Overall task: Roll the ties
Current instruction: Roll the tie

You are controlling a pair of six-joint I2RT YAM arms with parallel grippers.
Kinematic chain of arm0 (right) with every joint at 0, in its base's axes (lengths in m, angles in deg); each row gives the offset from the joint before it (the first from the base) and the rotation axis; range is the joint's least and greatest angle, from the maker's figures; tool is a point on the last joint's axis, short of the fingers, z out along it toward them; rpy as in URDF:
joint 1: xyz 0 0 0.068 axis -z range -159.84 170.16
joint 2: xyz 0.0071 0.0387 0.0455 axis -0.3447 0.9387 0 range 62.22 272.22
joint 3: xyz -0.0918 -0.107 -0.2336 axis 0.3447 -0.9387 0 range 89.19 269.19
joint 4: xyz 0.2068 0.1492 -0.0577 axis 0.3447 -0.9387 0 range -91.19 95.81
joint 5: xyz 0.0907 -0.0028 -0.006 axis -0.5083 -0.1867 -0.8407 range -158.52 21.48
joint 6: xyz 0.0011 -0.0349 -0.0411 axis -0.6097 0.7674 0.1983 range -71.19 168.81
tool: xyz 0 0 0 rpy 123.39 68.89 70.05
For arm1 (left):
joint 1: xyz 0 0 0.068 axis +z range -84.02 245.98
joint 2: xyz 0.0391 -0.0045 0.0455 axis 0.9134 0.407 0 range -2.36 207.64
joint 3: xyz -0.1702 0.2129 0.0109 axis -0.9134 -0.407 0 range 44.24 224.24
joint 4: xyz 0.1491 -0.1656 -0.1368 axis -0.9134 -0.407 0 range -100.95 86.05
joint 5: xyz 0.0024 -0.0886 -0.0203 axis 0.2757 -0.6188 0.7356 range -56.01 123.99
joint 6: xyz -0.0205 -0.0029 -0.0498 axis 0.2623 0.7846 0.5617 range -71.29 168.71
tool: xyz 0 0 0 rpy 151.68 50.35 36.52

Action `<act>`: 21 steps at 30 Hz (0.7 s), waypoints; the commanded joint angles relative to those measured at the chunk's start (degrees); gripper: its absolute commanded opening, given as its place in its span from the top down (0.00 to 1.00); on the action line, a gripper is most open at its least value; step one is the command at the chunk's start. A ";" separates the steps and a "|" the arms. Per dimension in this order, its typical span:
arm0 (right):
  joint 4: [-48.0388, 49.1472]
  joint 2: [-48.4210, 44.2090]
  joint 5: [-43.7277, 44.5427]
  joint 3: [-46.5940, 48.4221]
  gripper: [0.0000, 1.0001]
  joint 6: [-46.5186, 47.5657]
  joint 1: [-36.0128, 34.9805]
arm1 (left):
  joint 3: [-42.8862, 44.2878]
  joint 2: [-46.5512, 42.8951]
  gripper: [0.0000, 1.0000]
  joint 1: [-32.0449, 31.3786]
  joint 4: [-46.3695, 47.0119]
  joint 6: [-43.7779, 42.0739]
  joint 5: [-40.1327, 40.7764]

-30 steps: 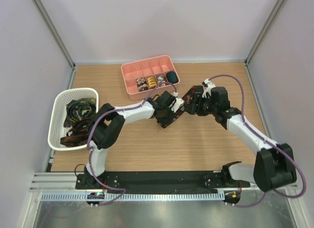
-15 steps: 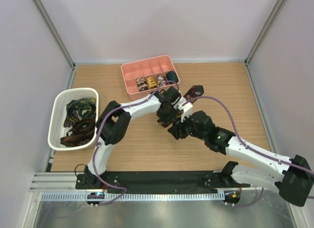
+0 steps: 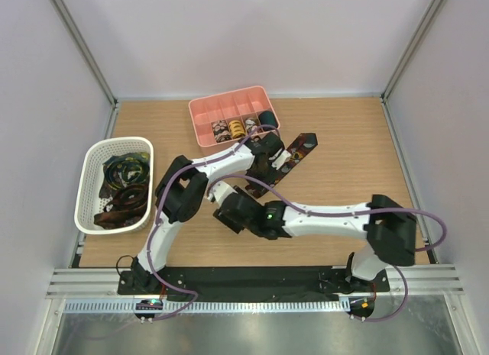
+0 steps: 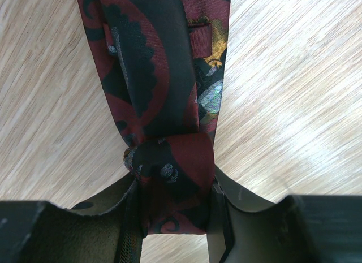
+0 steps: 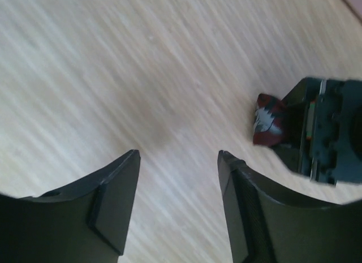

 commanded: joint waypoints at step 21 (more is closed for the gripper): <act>-24.67 36.37 34.67 28.43 0.30 10.01 -1.72 | -2.88 8.48 0.72 -0.41 -15.40 0.05 -5.73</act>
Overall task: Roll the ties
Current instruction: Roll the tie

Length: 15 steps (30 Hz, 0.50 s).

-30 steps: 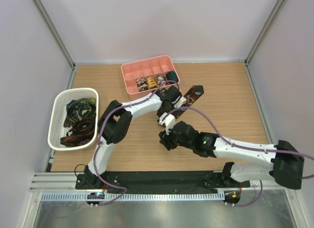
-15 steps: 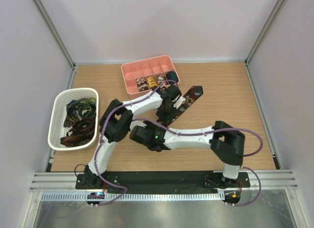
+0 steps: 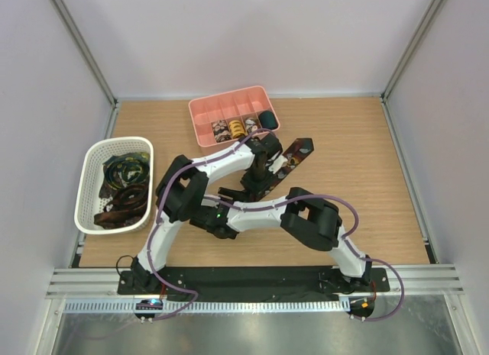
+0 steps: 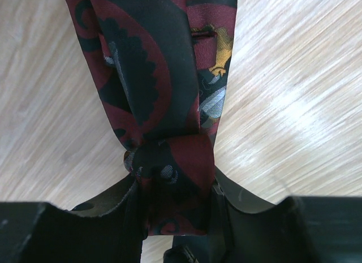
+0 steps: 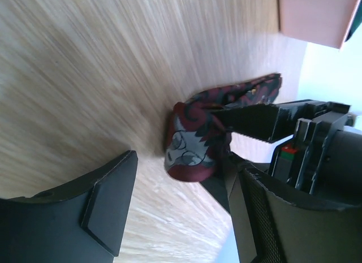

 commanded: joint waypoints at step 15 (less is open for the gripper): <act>0.02 6.04 4.05 1.99 0.28 3.31 -0.26 | -1.93 8.84 0.69 -0.69 -11.51 0.33 -5.43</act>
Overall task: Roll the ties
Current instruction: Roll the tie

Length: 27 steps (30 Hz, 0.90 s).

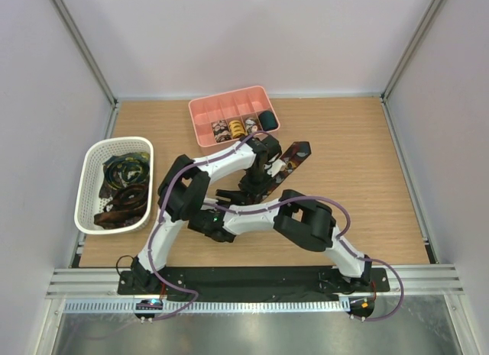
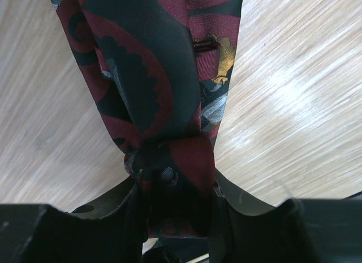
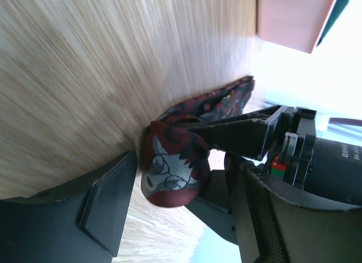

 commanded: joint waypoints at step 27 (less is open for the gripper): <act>-13.30 6.95 -2.30 5.99 0.92 -18.32 1.74 | -3.57 6.24 0.54 -0.69 -3.61 0.73 -1.51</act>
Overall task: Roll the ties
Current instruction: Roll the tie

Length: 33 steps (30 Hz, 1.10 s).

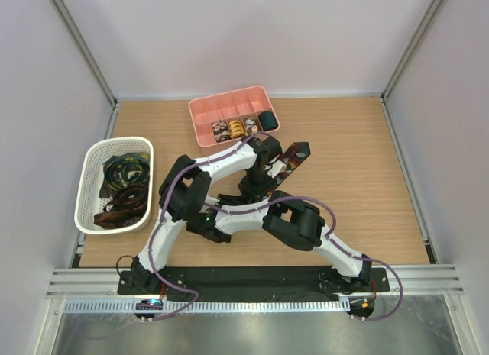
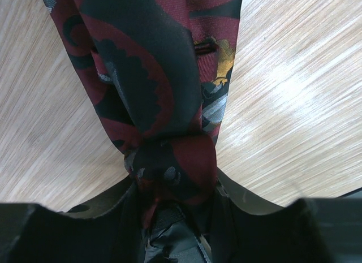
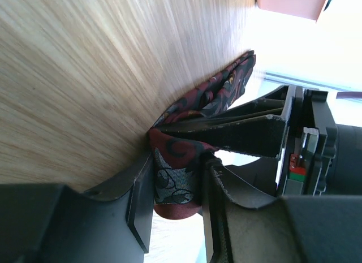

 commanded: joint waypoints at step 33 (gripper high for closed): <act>6.19 -9.03 -19.66 -7.59 0.99 -5.77 0.71 | 2.68 -21.40 0.29 0.97 20.33 3.09 13.43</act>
